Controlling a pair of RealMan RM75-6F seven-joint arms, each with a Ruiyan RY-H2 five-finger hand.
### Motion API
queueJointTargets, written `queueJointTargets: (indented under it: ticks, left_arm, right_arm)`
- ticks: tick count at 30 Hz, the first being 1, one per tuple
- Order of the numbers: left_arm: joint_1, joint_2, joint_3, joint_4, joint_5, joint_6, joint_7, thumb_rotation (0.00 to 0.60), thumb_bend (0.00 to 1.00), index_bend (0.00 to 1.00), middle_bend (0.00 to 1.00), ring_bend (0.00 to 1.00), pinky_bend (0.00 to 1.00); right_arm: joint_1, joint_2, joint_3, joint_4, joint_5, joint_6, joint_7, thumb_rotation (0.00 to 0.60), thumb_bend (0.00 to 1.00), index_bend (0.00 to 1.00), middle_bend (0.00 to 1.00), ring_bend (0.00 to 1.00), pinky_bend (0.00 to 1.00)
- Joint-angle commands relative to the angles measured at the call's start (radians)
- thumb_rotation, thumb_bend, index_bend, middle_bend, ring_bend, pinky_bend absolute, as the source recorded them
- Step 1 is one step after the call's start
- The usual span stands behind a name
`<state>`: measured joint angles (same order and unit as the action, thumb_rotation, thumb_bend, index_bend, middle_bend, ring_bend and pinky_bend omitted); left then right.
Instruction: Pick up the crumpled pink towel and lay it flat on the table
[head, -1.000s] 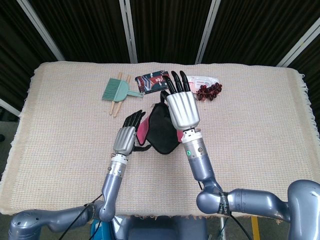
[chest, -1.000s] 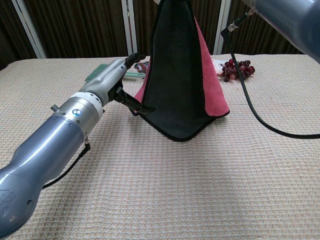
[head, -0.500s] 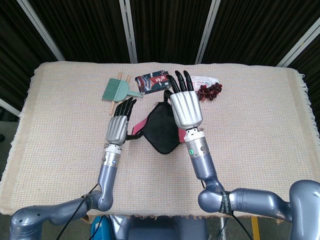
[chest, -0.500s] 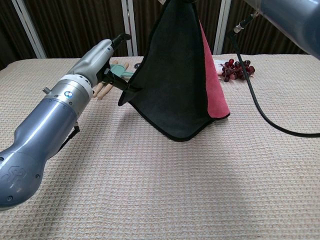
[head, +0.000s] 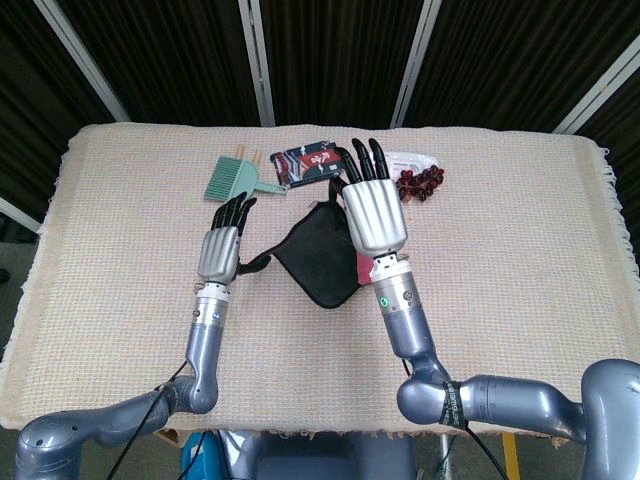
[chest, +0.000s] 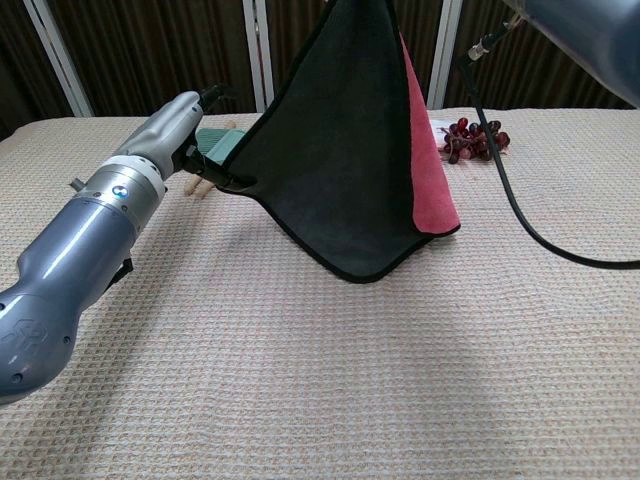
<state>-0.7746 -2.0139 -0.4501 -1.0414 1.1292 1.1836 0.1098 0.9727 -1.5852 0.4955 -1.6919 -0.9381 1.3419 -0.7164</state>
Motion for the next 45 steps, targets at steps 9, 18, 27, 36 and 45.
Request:
queueJointTargets:
  ticks: [9, 18, 27, 36, 45]
  left_arm:
    - [-0.023, -0.025, -0.003, 0.052, -0.009, -0.015, -0.017, 0.6, 0.28, 0.43, 0.02, 0.0, 0.0]
    - [-0.028, -0.03, 0.0, 0.055, -0.01, -0.014, -0.016, 0.6, 0.33, 0.49, 0.04, 0.0, 0.0]
    - [-0.03, -0.025, 0.005, 0.049, -0.001, -0.01, -0.023, 0.6, 0.42, 0.56, 0.04, 0.0, 0.0]
    - [-0.028, 0.009, 0.007, 0.008, 0.024, 0.018, -0.014, 0.6, 0.43, 0.58, 0.04, 0.0, 0.0]
    - [-0.035, 0.09, -0.019, -0.098, 0.049, 0.046, 0.031, 0.6, 0.44, 0.58, 0.04, 0.0, 0.0]
  right_arm:
    - [-0.006, 0.013, -0.002, -0.011, 0.003, 0.01, 0.007, 0.6, 0.47, 0.61, 0.2, 0.08, 0.0]
    - [-0.013, 0.026, -0.004, -0.025, 0.009, 0.018, 0.012, 0.6, 0.47, 0.61, 0.2, 0.08, 0.0]
    - [-0.015, 0.03, -0.011, -0.032, 0.012, 0.025, 0.007, 0.6, 0.47, 0.61, 0.2, 0.08, 0.0]
    - [-0.023, 0.033, -0.021, -0.03, 0.024, 0.027, 0.012, 0.6, 0.47, 0.61, 0.2, 0.08, 0.0]
    - [-0.054, 0.052, -0.037, -0.019, 0.032, 0.028, 0.044, 0.6, 0.47, 0.61, 0.2, 0.08, 0.0]
